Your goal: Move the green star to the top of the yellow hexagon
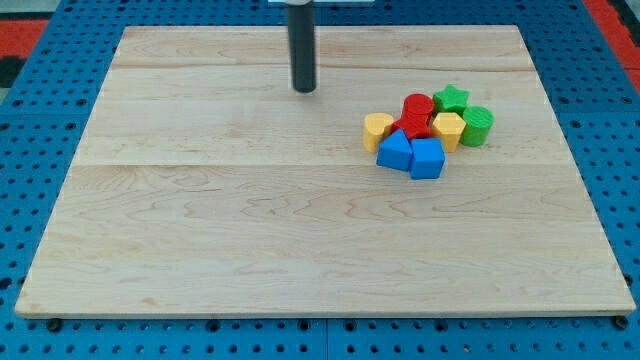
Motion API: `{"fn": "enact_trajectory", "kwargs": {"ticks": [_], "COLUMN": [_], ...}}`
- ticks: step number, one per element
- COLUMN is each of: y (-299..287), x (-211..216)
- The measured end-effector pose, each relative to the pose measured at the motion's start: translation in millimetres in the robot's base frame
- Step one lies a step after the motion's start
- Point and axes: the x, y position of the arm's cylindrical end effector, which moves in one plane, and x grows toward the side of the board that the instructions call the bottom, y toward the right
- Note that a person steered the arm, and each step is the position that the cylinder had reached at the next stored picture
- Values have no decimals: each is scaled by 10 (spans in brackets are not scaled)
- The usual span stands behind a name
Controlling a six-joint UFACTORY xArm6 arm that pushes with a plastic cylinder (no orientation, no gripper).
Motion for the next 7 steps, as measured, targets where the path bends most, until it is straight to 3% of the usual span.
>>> {"fn": "enact_trajectory", "kwargs": {"ticks": [2, 3, 4, 7], "y": [1774, 2092, 1884, 1733], "x": [-190, 55, 267, 312]}}
